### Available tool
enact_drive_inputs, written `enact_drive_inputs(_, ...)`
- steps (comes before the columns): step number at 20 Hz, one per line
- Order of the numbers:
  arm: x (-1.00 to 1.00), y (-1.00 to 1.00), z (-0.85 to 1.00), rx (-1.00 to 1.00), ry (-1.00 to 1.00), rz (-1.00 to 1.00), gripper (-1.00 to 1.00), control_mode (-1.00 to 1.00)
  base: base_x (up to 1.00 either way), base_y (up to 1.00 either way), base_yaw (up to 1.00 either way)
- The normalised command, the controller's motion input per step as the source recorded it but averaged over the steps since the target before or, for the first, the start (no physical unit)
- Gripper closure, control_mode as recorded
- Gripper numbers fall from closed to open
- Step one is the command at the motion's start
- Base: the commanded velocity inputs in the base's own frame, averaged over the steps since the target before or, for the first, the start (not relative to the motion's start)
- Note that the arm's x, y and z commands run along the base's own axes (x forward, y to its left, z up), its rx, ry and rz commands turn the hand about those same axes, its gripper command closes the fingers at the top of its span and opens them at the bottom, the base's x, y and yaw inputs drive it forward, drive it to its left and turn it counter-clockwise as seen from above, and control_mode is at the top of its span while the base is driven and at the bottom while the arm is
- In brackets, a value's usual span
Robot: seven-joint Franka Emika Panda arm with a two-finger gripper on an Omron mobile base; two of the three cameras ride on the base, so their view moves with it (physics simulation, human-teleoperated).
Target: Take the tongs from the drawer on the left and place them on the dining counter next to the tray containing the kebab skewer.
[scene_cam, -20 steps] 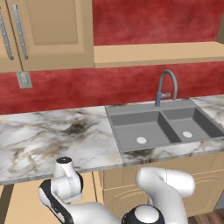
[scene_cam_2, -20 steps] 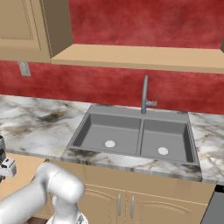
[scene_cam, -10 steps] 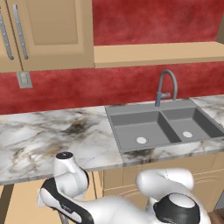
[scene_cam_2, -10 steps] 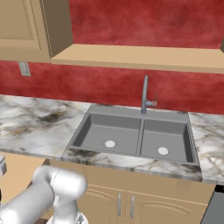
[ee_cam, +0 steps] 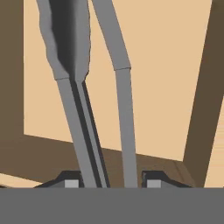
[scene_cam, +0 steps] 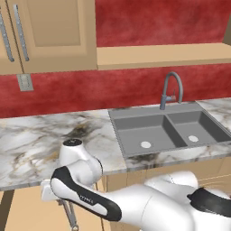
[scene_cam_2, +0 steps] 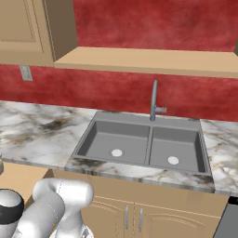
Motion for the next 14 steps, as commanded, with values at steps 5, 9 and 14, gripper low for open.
enact_drive_inputs(5,0.24,-0.45,0.73,0.0,-0.04,0.0,1.0,-1.0,0.0,0.0,0.0)
enact_drive_inputs(9,0.37,-0.5,0.68,0.0,-0.1,0.0,1.0,-1.0,0.0,0.0,0.0)
enact_drive_inputs(14,0.39,-0.82,0.47,0.11,-0.11,0.04,1.0,-1.0,0.0,0.0,0.0)
